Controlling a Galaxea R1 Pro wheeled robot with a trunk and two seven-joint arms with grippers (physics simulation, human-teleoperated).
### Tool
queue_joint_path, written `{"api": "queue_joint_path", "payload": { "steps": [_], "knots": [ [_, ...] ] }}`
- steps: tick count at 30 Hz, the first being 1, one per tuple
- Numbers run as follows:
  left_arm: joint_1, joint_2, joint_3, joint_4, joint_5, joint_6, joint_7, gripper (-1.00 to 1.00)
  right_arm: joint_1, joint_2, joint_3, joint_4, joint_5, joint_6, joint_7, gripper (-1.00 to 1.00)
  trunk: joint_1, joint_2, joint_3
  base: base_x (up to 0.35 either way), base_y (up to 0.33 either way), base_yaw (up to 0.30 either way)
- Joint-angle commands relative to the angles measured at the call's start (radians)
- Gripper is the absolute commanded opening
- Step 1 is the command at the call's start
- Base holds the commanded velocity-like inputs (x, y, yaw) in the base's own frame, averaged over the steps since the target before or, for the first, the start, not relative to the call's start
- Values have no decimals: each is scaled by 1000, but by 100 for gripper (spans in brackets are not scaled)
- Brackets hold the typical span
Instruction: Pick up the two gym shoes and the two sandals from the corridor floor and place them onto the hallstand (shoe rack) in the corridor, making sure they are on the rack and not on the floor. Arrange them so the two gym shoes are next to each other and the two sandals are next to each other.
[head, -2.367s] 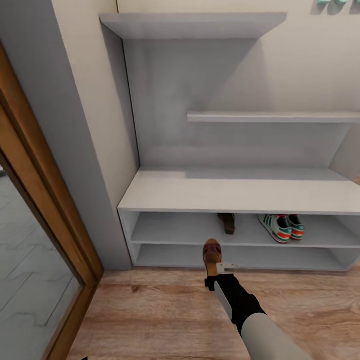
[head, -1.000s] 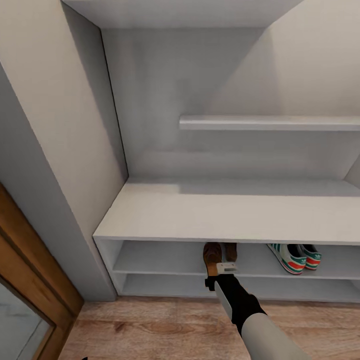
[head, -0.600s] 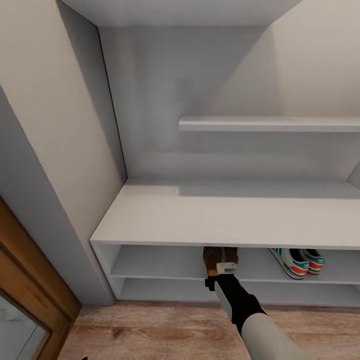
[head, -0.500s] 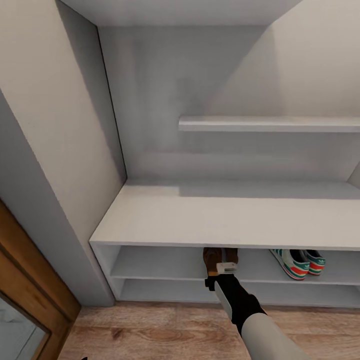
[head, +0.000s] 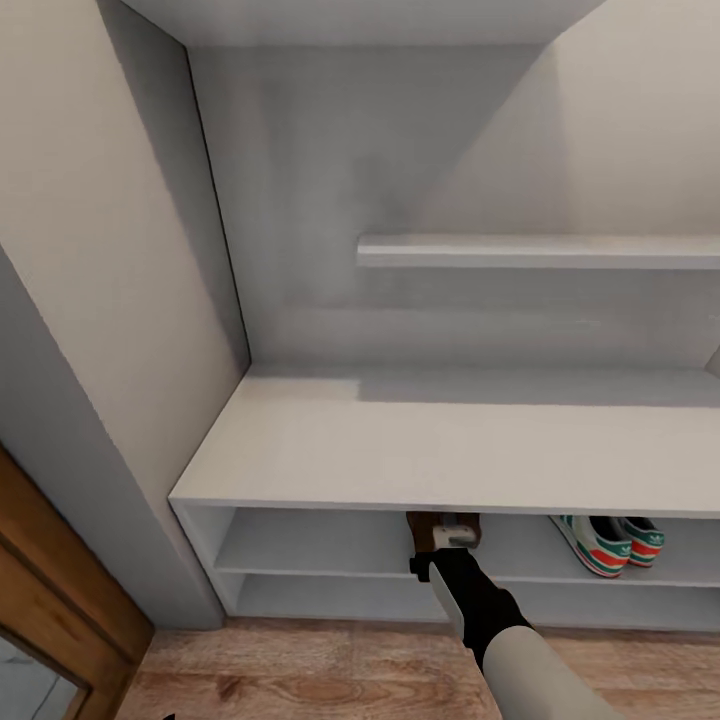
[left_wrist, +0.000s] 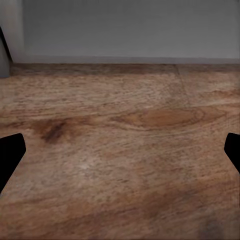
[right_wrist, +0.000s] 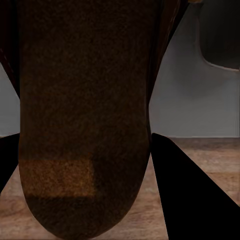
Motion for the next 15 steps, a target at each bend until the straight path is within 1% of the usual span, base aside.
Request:
{"api": "queue_joint_path", "payload": {
  "steps": [1, 4, 9, 15],
  "knots": [
    [-1, 0, 3, 1, 7, 3, -10, 100, 0, 0, 1, -1, 1, 6, -4, -100, 0, 0, -1, 25, 0, 0],
    [-1, -1, 3, 1, 7, 3, -10, 100, 0, 0, 1, -1, 1, 6, -3, -100, 0, 0, -1, 15, 0, 0],
    [-1, 0, 3, 1, 7, 3, -10, 100, 0, 0, 1, -1, 1, 6, -3, -100, 0, 0, -1, 157, 0, 0],
    [-1, 0, 4, 1, 7, 3, -10, 100, 0, 0, 1, -1, 1, 6, -3, -100, 0, 0, -1, 52, 0, 0]
  ]
}}
